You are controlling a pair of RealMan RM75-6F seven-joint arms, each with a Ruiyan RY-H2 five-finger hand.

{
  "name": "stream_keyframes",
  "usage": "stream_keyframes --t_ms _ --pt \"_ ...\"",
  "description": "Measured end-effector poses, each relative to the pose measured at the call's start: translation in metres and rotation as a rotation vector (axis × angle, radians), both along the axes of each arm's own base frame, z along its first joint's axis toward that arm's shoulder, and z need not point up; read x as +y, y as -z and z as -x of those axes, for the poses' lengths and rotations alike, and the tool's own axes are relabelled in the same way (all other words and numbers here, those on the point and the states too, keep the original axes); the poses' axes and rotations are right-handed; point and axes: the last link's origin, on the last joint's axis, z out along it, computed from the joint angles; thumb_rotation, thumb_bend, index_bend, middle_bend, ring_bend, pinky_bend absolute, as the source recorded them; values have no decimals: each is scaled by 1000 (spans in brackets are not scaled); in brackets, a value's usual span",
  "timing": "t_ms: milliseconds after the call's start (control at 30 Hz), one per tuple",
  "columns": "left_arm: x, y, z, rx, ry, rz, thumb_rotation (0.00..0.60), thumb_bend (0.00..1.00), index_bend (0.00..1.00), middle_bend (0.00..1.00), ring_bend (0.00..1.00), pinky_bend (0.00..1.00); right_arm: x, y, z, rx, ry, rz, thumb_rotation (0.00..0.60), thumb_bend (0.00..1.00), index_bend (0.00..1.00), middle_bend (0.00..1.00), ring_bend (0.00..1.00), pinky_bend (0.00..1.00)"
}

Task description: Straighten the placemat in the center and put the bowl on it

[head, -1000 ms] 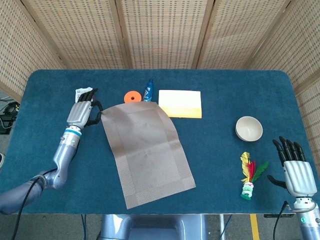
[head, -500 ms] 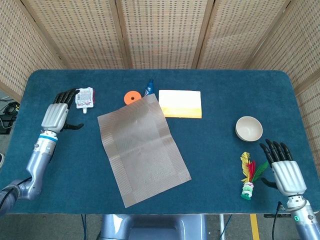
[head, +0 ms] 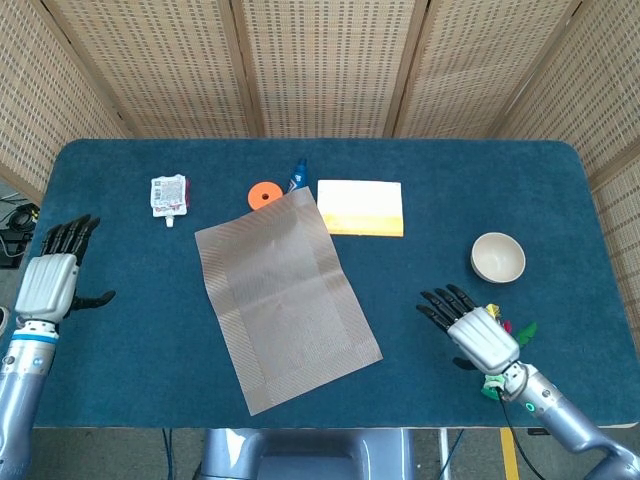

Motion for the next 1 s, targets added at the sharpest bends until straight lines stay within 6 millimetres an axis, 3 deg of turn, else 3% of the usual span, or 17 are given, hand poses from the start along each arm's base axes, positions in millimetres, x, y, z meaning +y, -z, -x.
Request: stream_keyframes --t_ms 167,433,1000 --pt "-26 -8 3 51 -41 -19 600 0 0 0 0 0 -2 29 -17 18 -63 -93 600 0 150 0 0 0" --pt "-31 -7 3 55 -23 -25 600 0 0 0 0 0 -9 72 -43 59 -136 -187 600 0 159 0 0 0" --pt "-26 -5 5 34 -34 -17 600 0 0 0 0 0 -37 108 -61 95 -116 -193 600 0 159 0 0 0"
